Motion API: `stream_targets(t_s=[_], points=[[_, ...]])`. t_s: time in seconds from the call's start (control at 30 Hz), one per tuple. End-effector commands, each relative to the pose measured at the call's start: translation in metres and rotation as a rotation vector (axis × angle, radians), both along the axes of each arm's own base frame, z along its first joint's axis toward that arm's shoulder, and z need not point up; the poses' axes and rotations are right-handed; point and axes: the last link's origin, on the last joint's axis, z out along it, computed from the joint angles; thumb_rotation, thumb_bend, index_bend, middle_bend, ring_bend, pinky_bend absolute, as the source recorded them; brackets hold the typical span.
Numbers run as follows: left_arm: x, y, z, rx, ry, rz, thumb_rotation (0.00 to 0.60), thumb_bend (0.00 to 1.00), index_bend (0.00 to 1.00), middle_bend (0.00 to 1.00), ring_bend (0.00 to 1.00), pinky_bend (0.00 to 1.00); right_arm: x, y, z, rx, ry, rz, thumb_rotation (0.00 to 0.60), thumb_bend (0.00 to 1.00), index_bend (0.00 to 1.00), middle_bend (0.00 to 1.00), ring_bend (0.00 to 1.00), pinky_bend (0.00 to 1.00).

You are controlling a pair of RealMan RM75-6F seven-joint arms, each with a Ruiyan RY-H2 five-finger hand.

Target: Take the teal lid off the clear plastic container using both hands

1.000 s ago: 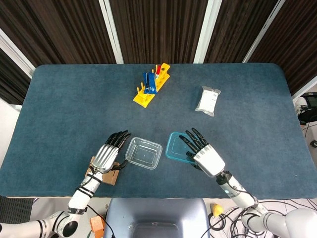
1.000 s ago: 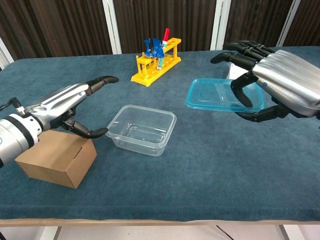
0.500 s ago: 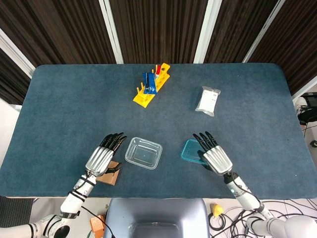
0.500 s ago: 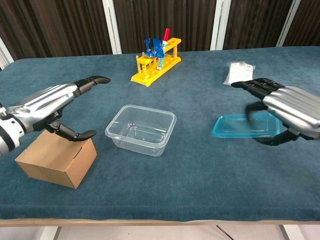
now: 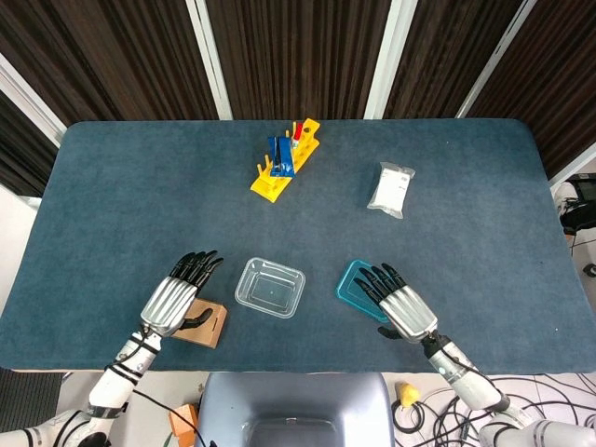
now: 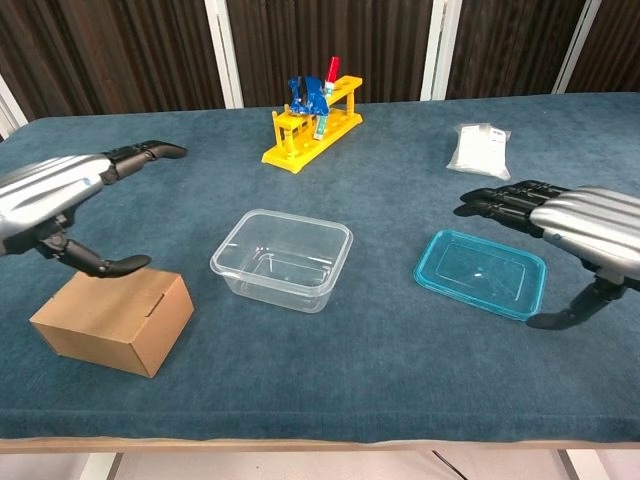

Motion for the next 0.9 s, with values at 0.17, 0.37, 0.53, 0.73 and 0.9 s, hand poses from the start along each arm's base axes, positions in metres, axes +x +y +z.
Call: stream_targets(t_s=[0.17,0.37,0.53,0.73,0.9], points=[[-0.015,-0.028,0.043,0.006,0.065,-0.007,0.600,0.29,0.00,0.00,0.00,0.05,0.004,0.043,0.081,-0.001,0.038,-0.078,0.600,0.03,0.00,0.00,0.00,0.00],[-0.038,-0.055,0.067,-0.002,0.164,0.016,0.600,0.30,0.00,0.00,0.00,0.04,-0.024,0.081,0.133,-0.129,0.084,-0.196,0.600,0.03,0.00,0.00,0.00,0.00],[-0.084,-0.100,0.100,0.098,0.235,0.113,0.600,0.31,0.00,0.00,0.00,0.03,-0.077,0.126,0.184,-0.347,0.118,-0.370,0.600,0.03,0.00,0.00,0.00,0.00],[-0.123,-0.130,0.110,0.230,0.155,0.150,0.600,0.34,0.00,0.00,0.00,0.02,-0.099,0.132,0.197,-0.473,0.033,-0.415,0.600,0.03,0.00,0.00,0.00,0.00],[-0.126,-0.130,0.107,0.210,0.139,0.146,0.600,0.34,0.00,0.00,0.00,0.01,-0.101,0.132,0.194,-0.445,0.040,-0.417,0.600,0.03,0.00,0.00,0.00,0.00]])
